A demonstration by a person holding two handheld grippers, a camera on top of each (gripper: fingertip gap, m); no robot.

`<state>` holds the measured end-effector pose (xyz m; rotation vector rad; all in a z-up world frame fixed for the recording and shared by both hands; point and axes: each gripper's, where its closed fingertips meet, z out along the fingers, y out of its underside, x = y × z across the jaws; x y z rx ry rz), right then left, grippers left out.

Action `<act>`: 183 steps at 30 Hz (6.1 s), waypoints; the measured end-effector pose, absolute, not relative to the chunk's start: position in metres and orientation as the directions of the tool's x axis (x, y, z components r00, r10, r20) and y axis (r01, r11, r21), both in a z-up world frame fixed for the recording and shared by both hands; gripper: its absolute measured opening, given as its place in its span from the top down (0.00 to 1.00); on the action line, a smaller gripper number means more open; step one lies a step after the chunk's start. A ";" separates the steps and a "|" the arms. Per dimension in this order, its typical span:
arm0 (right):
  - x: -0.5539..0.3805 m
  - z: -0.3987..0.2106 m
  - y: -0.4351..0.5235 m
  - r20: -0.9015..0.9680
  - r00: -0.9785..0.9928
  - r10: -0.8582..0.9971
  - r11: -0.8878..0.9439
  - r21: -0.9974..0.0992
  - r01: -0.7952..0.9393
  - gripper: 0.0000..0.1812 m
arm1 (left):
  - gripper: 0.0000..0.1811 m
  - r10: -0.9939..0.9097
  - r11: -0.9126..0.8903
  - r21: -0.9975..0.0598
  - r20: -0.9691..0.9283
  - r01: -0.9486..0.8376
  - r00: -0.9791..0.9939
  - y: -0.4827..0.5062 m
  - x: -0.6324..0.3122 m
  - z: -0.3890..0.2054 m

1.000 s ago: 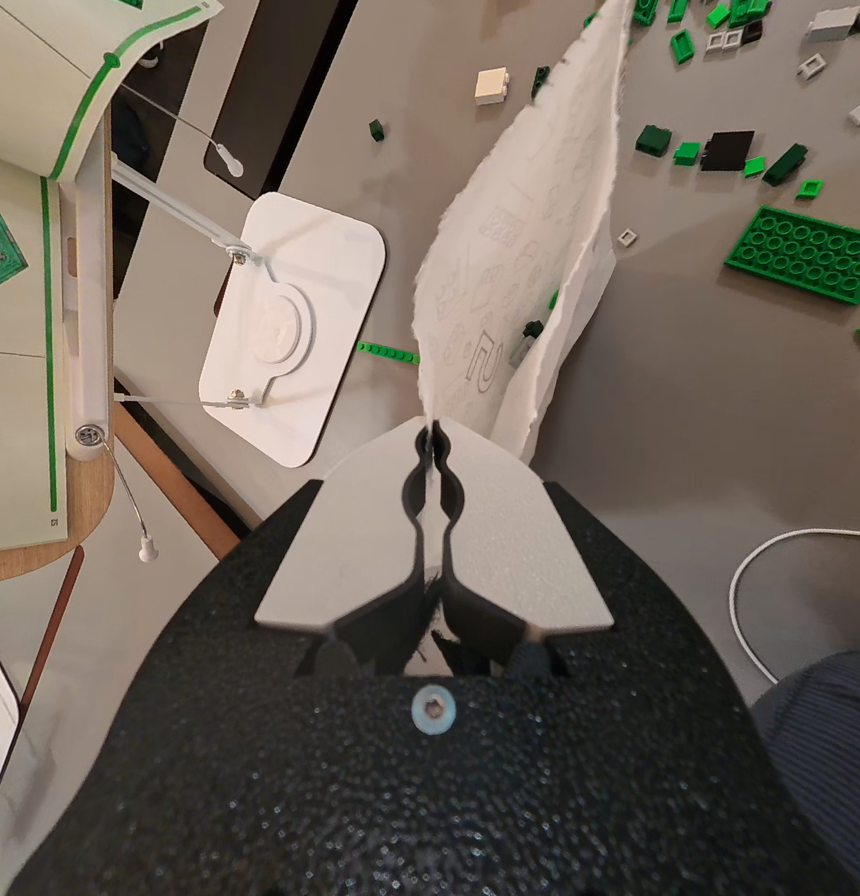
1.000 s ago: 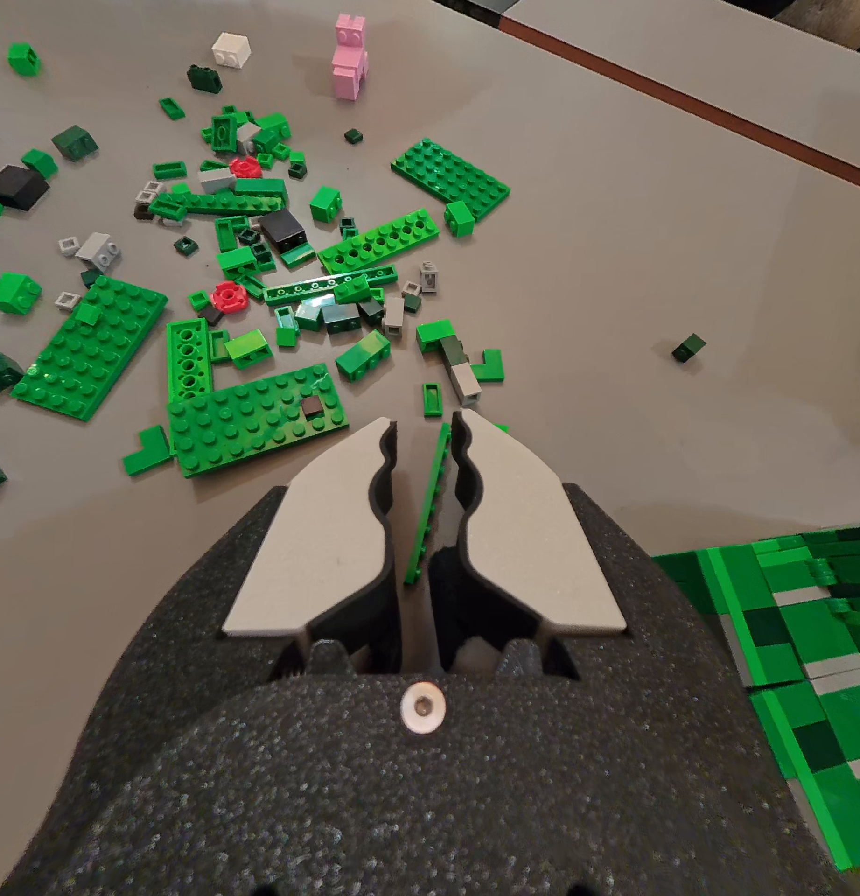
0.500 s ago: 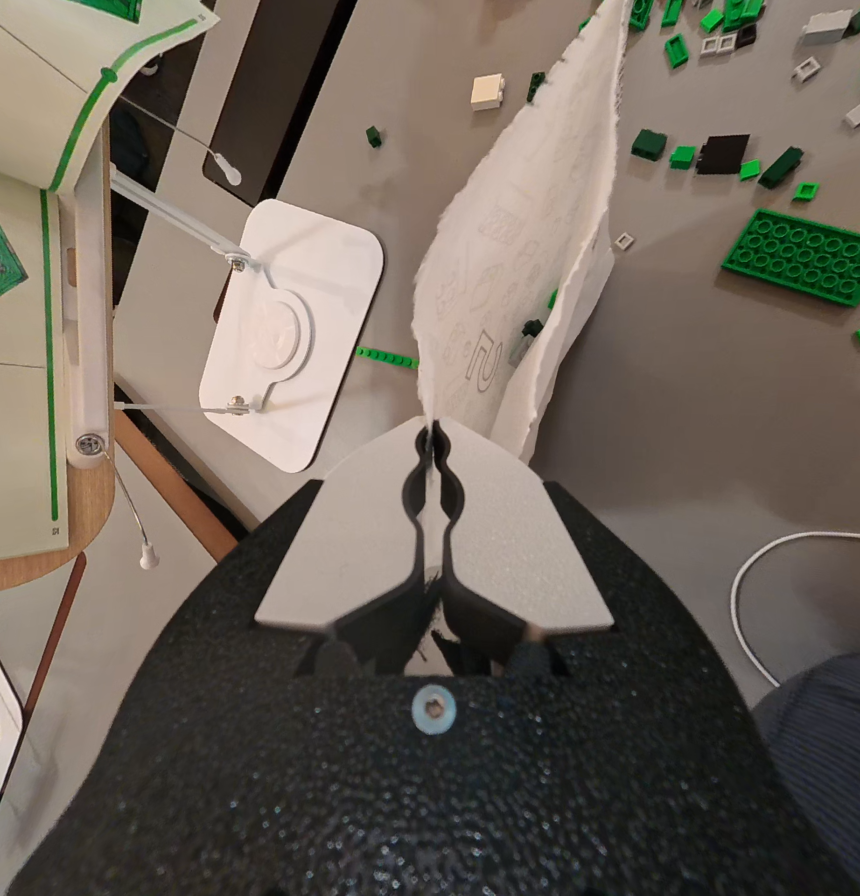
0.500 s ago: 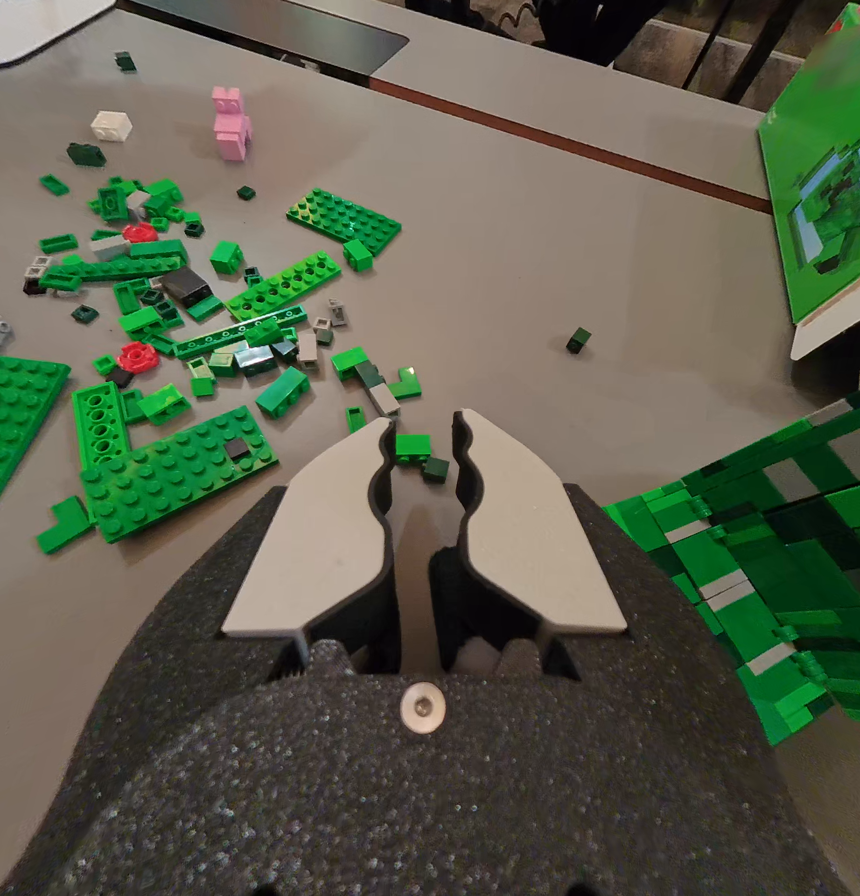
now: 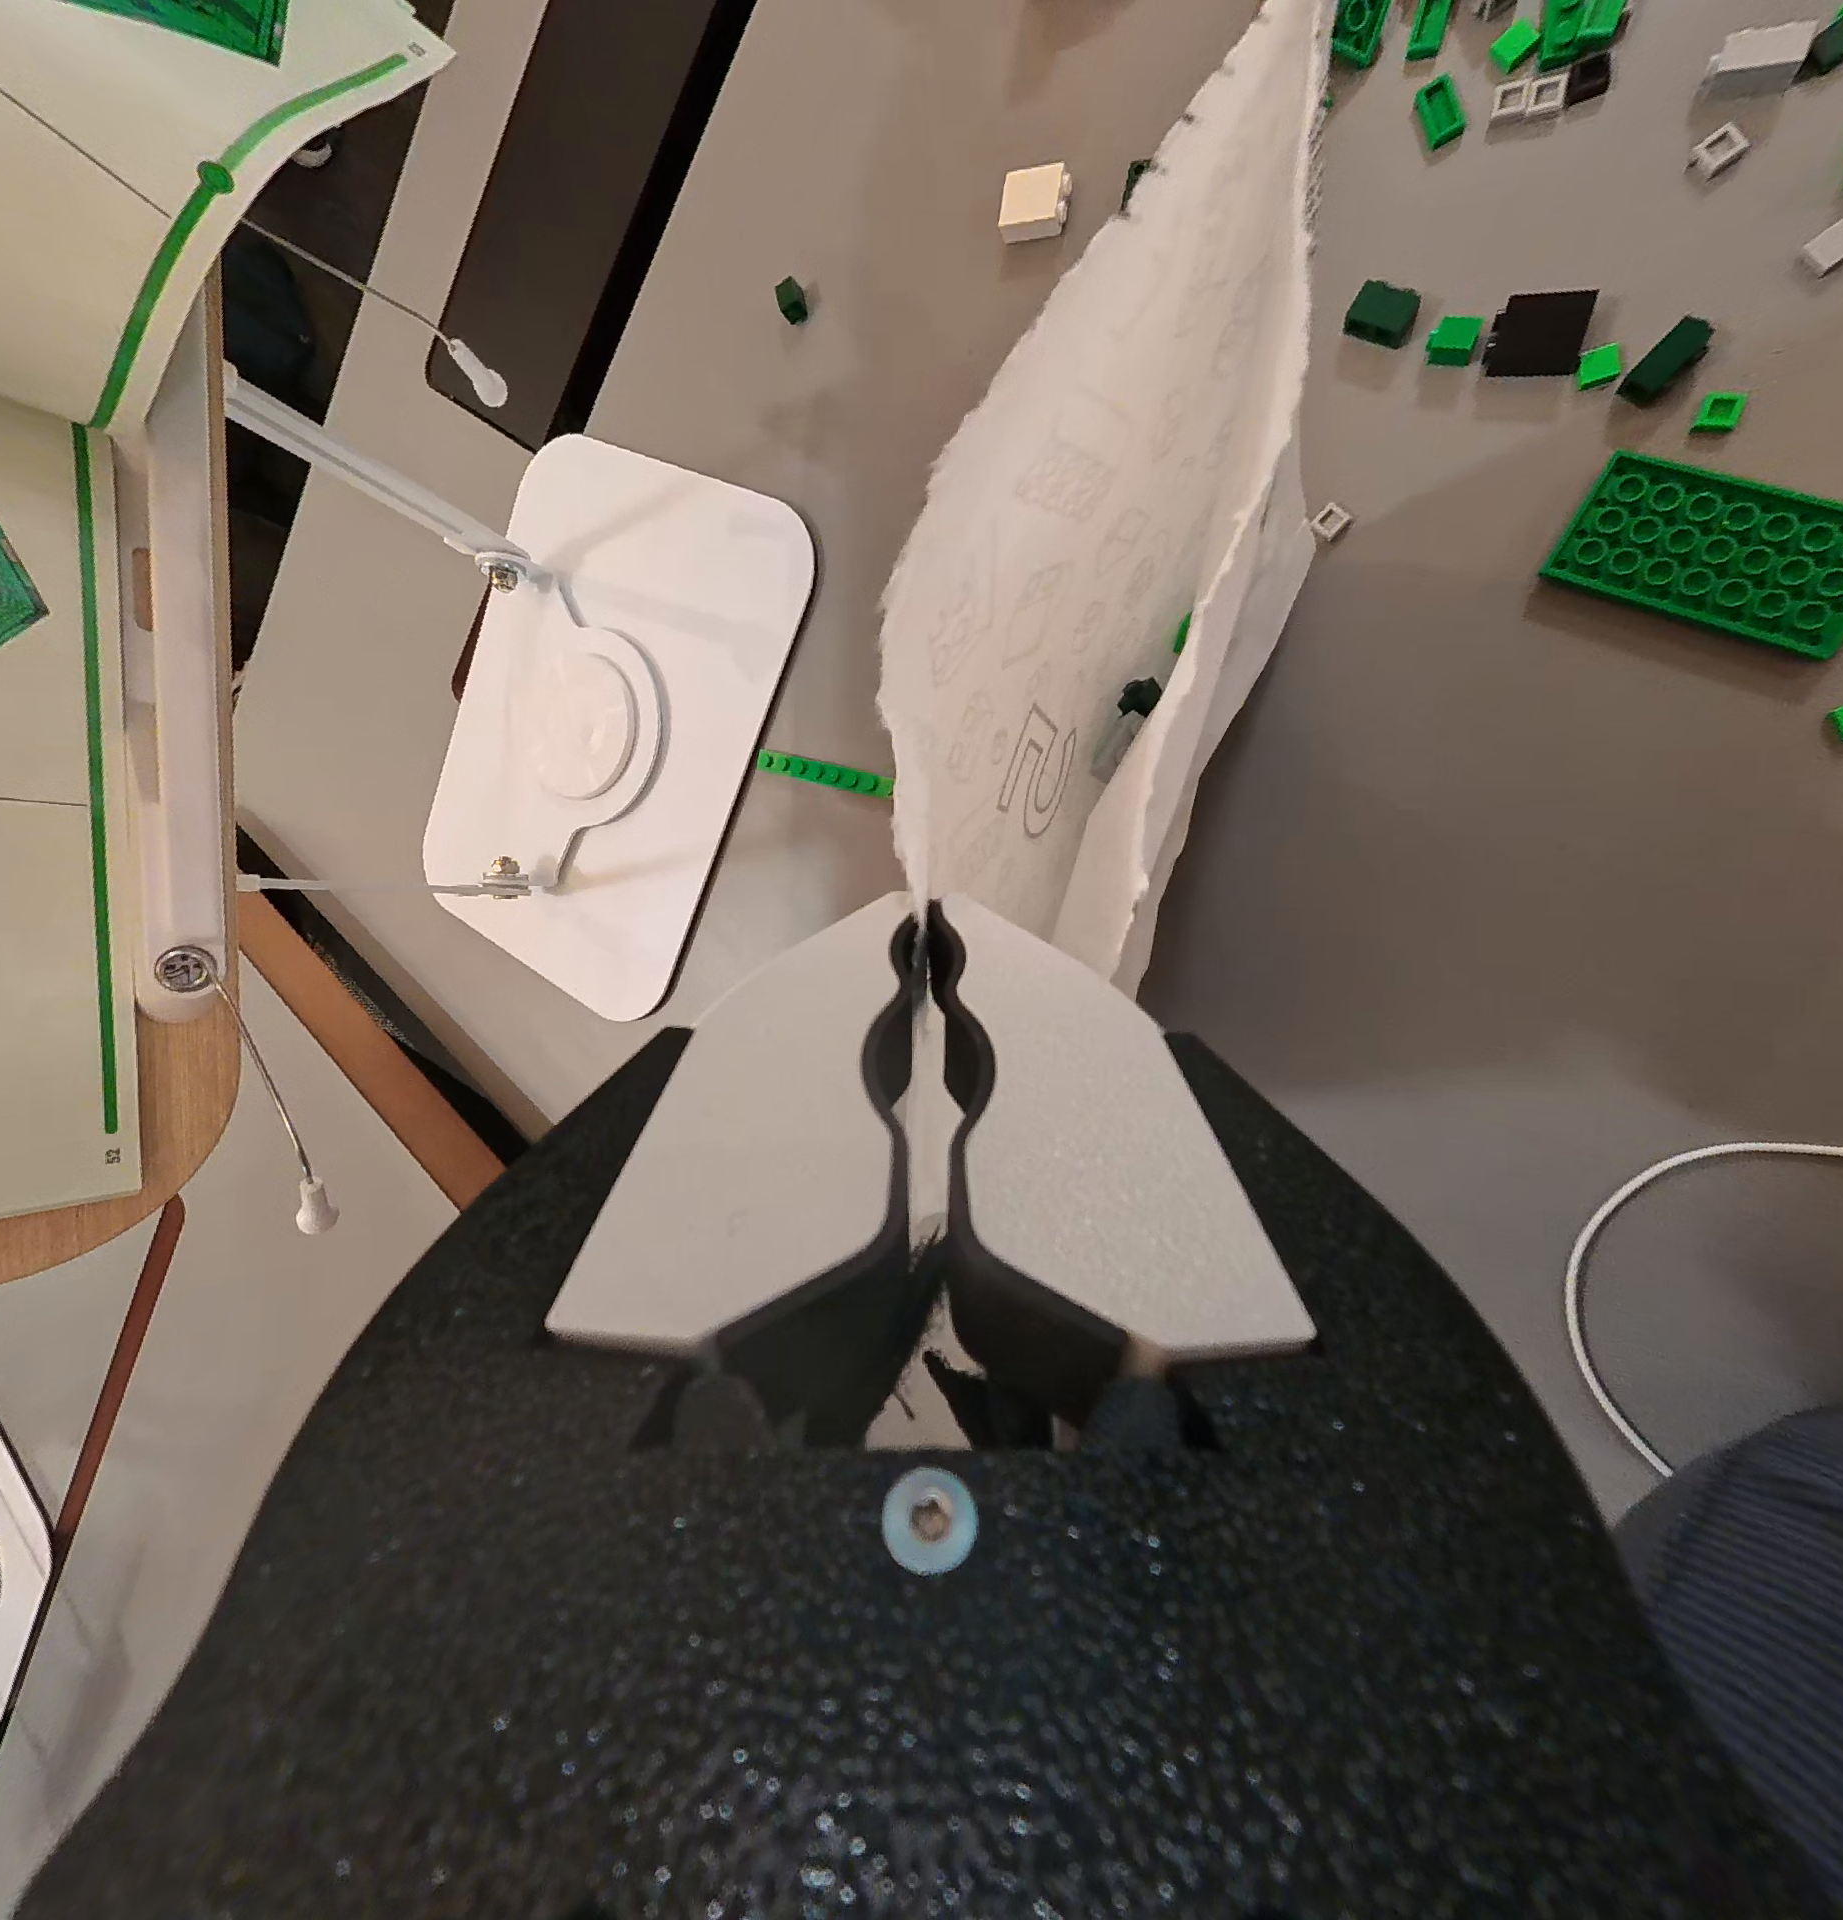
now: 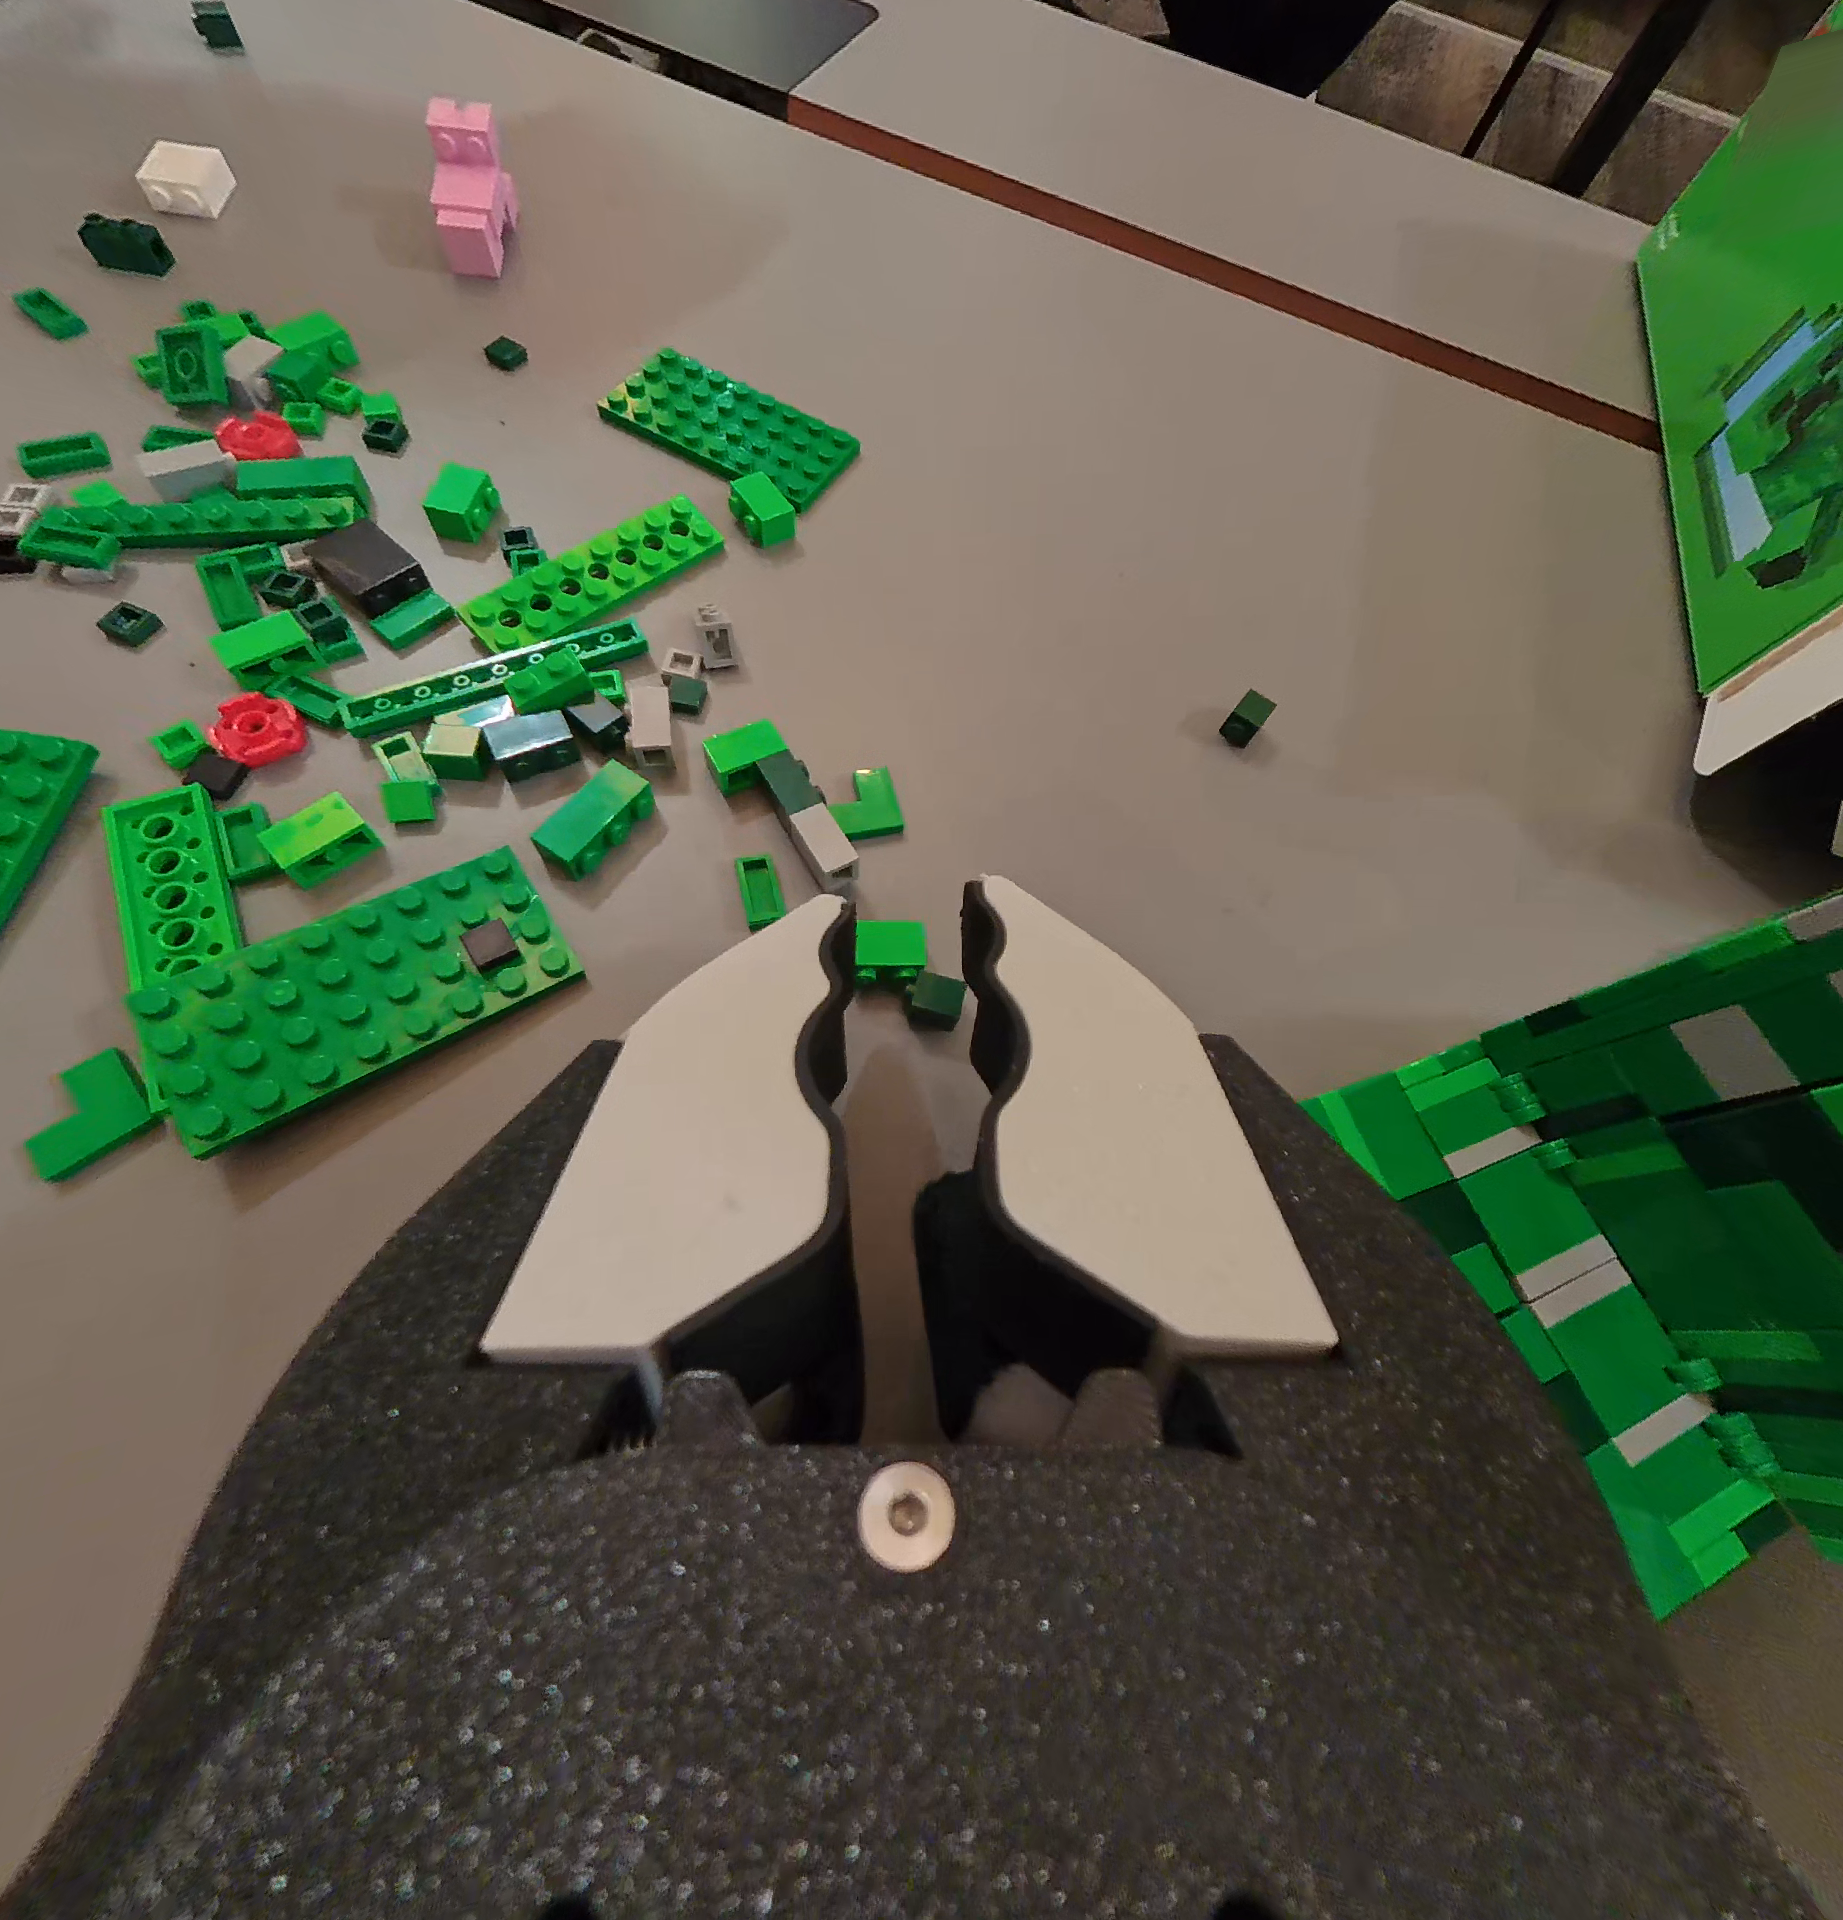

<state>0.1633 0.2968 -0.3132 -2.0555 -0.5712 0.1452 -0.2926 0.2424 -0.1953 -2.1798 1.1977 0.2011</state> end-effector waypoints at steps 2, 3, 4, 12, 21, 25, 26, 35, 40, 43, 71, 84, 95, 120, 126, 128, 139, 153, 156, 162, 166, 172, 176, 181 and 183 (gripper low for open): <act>0.163 -0.313 0.297 0.125 0.883 0.453 -0.428 -0.838 0.338 0.90 | 1.00 -0.705 -0.383 -0.456 -0.418 -0.803 0.573 0.243 -0.293 -0.195; 0.163 -0.313 0.297 0.124 0.883 0.453 -0.428 -0.838 0.338 0.90 | 1.00 -0.705 -0.383 -0.455 -0.418 -0.804 0.573 0.243 -0.292 -0.195; 0.163 -0.313 0.297 0.124 0.883 0.453 -0.428 -0.838 0.337 0.90 | 1.00 -0.706 -0.382 -0.455 -0.418 -0.804 0.572 0.243 -0.292 -0.195; 0.162 -0.316 0.296 0.140 0.876 0.462 -0.432 -0.827 0.360 0.90 | 1.00 -0.712 -0.379 -0.450 -0.417 -0.809 0.565 0.243 -0.290 -0.196; 0.159 -0.319 0.295 0.169 0.864 0.474 -0.435 -0.808 0.397 0.91 | 1.00 -0.715 -0.381 -0.448 -0.411 -0.809 0.565 0.242 -0.289 -0.196; 0.159 -0.320 0.295 0.176 0.860 0.478 -0.434 -0.804 0.406 0.91 | 1.00 -0.716 -0.381 -0.448 -0.411 -0.809 0.564 0.242 -0.289 -0.197; 0.159 -0.320 0.295 0.176 0.860 0.479 -0.435 -0.804 0.406 0.91 | 1.00 -0.717 -0.381 -0.447 -0.409 -0.809 0.564 0.242 -0.289 -0.197; 0.159 -0.320 0.295 0.176 0.860 0.479 -0.435 -0.803 0.407 0.91 | 1.00 -0.721 -0.378 -0.447 -0.408 -0.811 0.560 0.241 -0.287 -0.197; 0.158 -0.321 0.295 0.179 0.858 0.481 -0.436 -0.801 0.411 0.91 | 1.00 -0.722 -0.378 -0.447 -0.406 -0.811 0.560 0.241 -0.287 -0.197; 0.158 -0.321 0.295 0.180 0.857 0.482 -0.436 -0.800 0.413 0.91 | 1.00 -0.723 -0.378 -0.447 -0.405 -0.811 0.560 0.241 -0.287 -0.197; 0.157 -0.324 0.295 0.194 0.850 0.490 -0.440 -0.787 0.433 0.91 | 1.00 -0.724 -0.383 -0.447 -0.398 -0.808 0.563 0.240 -0.288 -0.198; 0.027 -0.291 0.298 -0.038 0.712 0.701 -0.449 -0.799 0.399 0.84 | 1.00 -0.734 -0.376 -0.449 -0.389 -0.811 0.556 0.238 -0.285 -0.198; -0.017 -0.322 0.335 -0.132 0.690 0.712 -0.600 -0.625 0.499 0.81 | 1.00 -0.756 -0.325 -0.469 -0.392 -0.821 0.524 0.233 -0.274 -0.193; -0.185 -0.131 0.210 0.645 0.116 0.755 0.552 -0.722 0.418 0.86 | 1.00 -0.785 -0.309 -0.474 -0.364 -0.825 0.502 0.233 -0.264 -0.196; -0.213 -0.141 0.223 0.679 0.081 0.730 0.561 -0.662 0.497 0.86 | 1.00 -0.781 -0.289 -0.483 -0.380 -0.826 0.495 0.233 -0.262 -0.192; -0.214 -0.145 0.225 0.695 0.063 0.717 0.572 -0.637 0.516 0.86 | 1.00 -0.780 -0.279 -0.489 -0.387 -0.826 0.492 0.233 -0.261 -0.190; -0.217 -0.158 0.224 0.712 -0.034 0.701 0.606 -0.570 0.554 0.84 | 1.00 -0.781 -0.278 -0.488 -0.387 -0.828 0.490 0.232 -0.259 -0.189; -0.220 -0.165 0.212 0.718 -0.133 0.683 0.657 -0.525 0.540 0.84 | 1.00 -0.784 -0.293 -0.480 -0.374 -0.827 0.495 0.233 -0.258 -0.192; -0.220 -0.167 0.211 0.718 -0.152 0.679 0.663 -0.512 0.547 0.84 | 1.00 -0.784 -0.298 -0.479 -0.370 -0.826 0.498 0.233 -0.258 -0.192; -0.217 -0.164 0.212 0.736 -0.139 0.663 0.668 -0.497 0.554 0.84 | 1.00 -0.784 -0.303 -0.476 -0.369 -0.826 0.500 0.233 -0.259 -0.193; -0.190 -0.142 0.217 0.724 0.021 0.690 0.607 -0.594 0.528 0.86 | 1.00 -0.785 -0.319 -0.467 -0.357 -0.825 0.506 0.232 -0.261 -0.196; -0.039 -0.128 0.271 0.510 0.554 0.659 0.239 -0.840 0.488 0.86 | 1.00 -0.781 -0.328 -0.475 -0.350 -0.817 0.517 0.233 -0.265 -0.197; 0.091 -0.181 0.296 0.274 0.837 0.474 -0.123 -0.920 0.371 0.86 | 1.00 -0.778 -0.332 -0.483 -0.345 -0.810 0.525 0.234 -0.268 -0.197; 0.171 -0.250 0.297 0.094 0.931 0.353 -0.376 -0.897 0.233 0.86 | 1.00 -0.771 -0.350 -0.480 -0.340 -0.805 0.538 0.234 -0.273 -0.199; 0.183 -0.266 0.296 0.031 0.945 0.326 -0.427 -0.887 0.177 0.86 | 1.00 -0.768 -0.358 -0.476 -0.339 -0.803 0.544 0.235 -0.275 -0.200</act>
